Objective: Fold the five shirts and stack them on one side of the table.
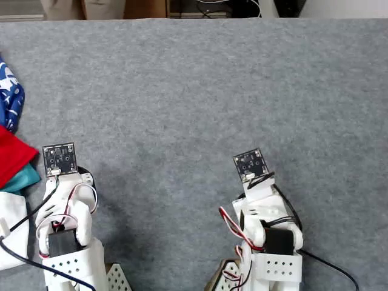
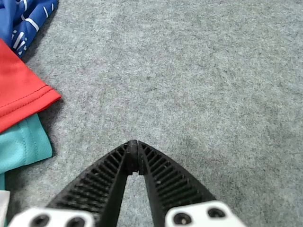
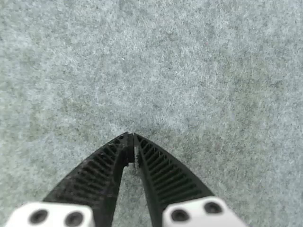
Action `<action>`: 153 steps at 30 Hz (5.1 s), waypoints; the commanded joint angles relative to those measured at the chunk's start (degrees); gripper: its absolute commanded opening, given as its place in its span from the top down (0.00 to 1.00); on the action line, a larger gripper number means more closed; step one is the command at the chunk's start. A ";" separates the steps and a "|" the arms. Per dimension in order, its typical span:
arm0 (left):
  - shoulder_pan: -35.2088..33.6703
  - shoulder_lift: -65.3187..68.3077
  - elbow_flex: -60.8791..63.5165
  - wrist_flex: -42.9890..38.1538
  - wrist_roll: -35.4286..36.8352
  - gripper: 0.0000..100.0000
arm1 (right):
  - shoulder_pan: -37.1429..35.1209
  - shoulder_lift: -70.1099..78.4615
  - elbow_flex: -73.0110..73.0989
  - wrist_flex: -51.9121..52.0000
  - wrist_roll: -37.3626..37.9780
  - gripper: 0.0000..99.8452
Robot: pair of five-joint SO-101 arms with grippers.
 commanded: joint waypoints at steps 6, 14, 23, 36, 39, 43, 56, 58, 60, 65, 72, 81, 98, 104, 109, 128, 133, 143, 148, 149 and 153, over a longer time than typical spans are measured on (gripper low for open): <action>0.62 -0.13 0.79 0.26 -0.09 0.98 | -0.40 -1.45 -0.22 0.18 -0.44 0.99; 0.62 -0.13 0.79 0.26 -0.09 0.98 | -0.40 -1.45 -0.22 0.18 -0.44 0.99; 0.62 -0.13 0.79 0.26 -0.09 0.98 | -0.40 -1.45 -0.22 0.18 -0.44 0.99; 0.62 -0.13 0.79 0.26 -0.09 0.98 | -0.40 -1.45 -0.22 0.18 -0.44 0.99; 0.62 -0.13 0.79 0.26 -0.09 0.98 | -0.40 -1.45 -0.22 0.18 -0.44 0.99; 0.62 -0.13 0.79 0.26 -0.09 0.98 | -0.40 -1.45 -0.22 0.18 -0.44 0.99; 0.62 -0.13 0.79 0.26 -0.09 0.98 | -0.57 -1.45 -0.22 0.18 -0.44 0.99; 0.70 -0.13 0.79 0.26 0.00 0.98 | -0.57 -1.45 -0.22 0.18 -0.44 0.99; 0.70 -0.13 0.79 0.26 0.00 0.98 | -0.57 -1.45 -0.22 0.18 -0.44 0.99; 0.70 -0.13 0.79 0.26 0.00 0.98 | -0.66 -1.45 -0.22 0.18 -0.53 0.99; 0.70 -0.04 0.79 4.31 0.00 0.98 | -1.36 -1.45 -0.22 0.18 -0.53 0.99; 7.91 -0.48 0.79 18.11 0.00 0.98 | -2.77 -1.45 -0.22 0.18 -0.53 0.99; 11.16 -0.57 -11.60 17.93 -1.76 0.98 | -2.77 -1.45 -0.22 0.18 -0.53 0.99; 4.57 -0.57 -27.08 16.09 -11.60 0.98 | -2.77 -1.45 -0.22 0.18 -0.53 0.99; -14.59 -0.57 -33.67 5.89 -16.88 0.98 | -2.59 -1.45 -3.74 1.05 -0.53 0.99; -53.63 20.26 -55.38 0.26 -13.36 0.98 | -10.15 16.48 -54.02 3.96 -2.11 0.99; -55.03 44.70 -72.53 8.70 -6.95 0.88 | -14.02 33.89 -68.18 4.22 -11.78 0.99; -55.03 86.46 -98.81 16.79 6.86 0.68 | -30.90 57.27 -81.27 4.04 -17.93 0.63; -52.75 102.11 -102.95 16.79 6.86 0.67 | -35.03 63.52 -81.01 3.43 -18.29 0.64; -52.31 104.75 -103.47 16.79 6.95 0.67 | -35.03 64.57 -81.01 2.99 -18.29 0.64; -50.90 115.47 -107.78 16.79 7.21 0.72 | -35.03 67.82 -81.01 2.55 -18.29 0.66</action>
